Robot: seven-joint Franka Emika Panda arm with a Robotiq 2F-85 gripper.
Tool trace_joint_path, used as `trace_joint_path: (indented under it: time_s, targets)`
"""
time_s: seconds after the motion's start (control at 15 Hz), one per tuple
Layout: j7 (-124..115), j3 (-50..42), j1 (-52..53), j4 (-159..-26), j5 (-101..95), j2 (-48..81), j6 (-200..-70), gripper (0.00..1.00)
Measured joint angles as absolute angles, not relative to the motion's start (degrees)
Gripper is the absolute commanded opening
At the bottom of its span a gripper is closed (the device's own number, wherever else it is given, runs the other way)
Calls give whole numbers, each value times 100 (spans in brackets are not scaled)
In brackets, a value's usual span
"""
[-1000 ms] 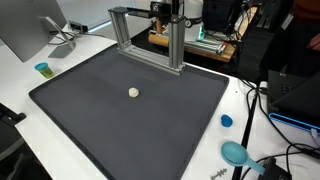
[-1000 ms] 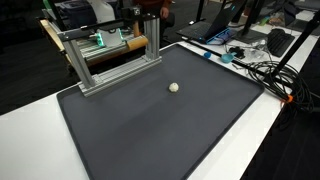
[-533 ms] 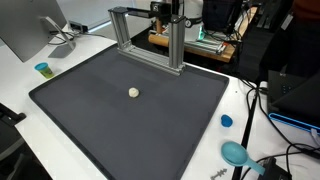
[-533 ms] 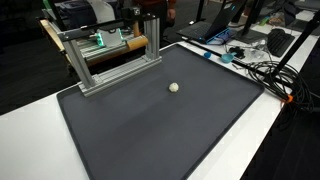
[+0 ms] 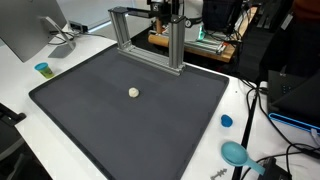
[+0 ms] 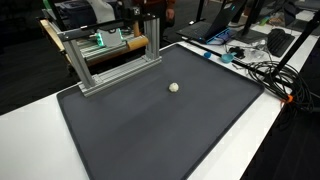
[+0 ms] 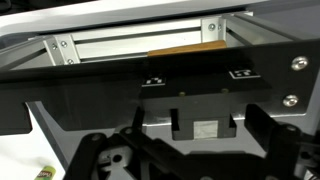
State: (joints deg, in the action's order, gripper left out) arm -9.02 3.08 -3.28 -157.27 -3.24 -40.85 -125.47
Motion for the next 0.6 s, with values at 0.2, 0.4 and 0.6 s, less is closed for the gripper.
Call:
trace_joint_path:
  time_s: [0.2, 0.4, 0.6]
  targets:
    - [-1012, 308, -326, -15718, -240, -4095, -12624, 100]
    - [-1015, 309, -326, -15721, -237, -4095, -12625, 100]
    - [-1009, 320, -326, -15727, -244, -4072, -12615, 88]
